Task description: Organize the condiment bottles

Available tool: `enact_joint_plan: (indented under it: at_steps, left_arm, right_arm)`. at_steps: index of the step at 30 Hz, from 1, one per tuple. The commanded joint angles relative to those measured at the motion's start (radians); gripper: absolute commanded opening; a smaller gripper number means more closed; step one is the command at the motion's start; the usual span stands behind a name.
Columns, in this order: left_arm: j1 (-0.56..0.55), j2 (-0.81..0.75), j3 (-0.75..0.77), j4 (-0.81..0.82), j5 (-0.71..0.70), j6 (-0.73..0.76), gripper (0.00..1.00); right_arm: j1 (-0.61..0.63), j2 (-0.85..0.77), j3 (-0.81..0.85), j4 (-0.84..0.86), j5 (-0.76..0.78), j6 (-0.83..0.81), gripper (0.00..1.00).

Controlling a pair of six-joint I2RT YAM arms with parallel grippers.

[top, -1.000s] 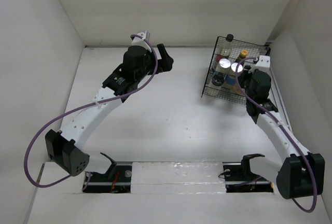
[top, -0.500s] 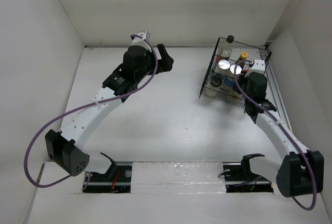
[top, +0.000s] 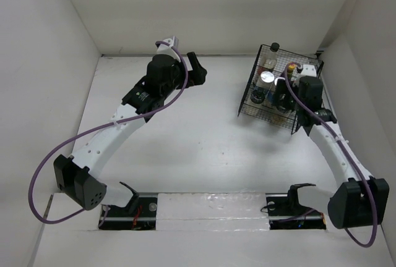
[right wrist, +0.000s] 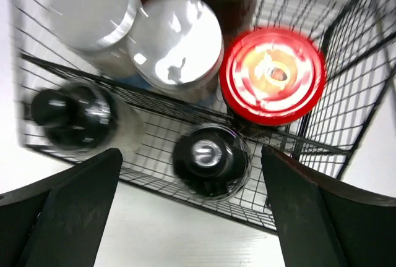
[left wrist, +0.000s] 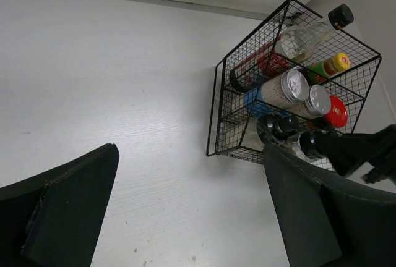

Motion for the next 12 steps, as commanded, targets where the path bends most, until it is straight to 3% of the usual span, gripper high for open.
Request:
enact_joint_plan:
  at_steps: [1,5,7,9,12]
  left_arm:
    - [-0.002,-0.050,0.052,0.023,-0.023,0.011,1.00]
    - [-0.002,-0.075,0.066,0.014,-0.035,0.011,1.00]
    - [-0.002,-0.101,0.057,0.014,-0.035,0.011,1.00]
    - [-0.002,-0.128,0.024,0.014,-0.046,0.011,1.00]
    - [-0.002,-0.138,-0.001,0.026,-0.055,0.011,1.00]
  right_arm:
    - [-0.003,-0.108,0.194,-0.074,-0.055,0.004,1.00]
    - [0.032,-0.183,0.324,-0.188,-0.095,-0.031,1.00]
    - [0.078,-0.223,0.324,-0.182,-0.210,-0.040,1.00]
    - [0.124,-0.284,0.249,-0.156,-0.291,-0.018,1.00]
    - [0.225,-0.313,0.117,-0.093,-0.279,0.042,1.00]
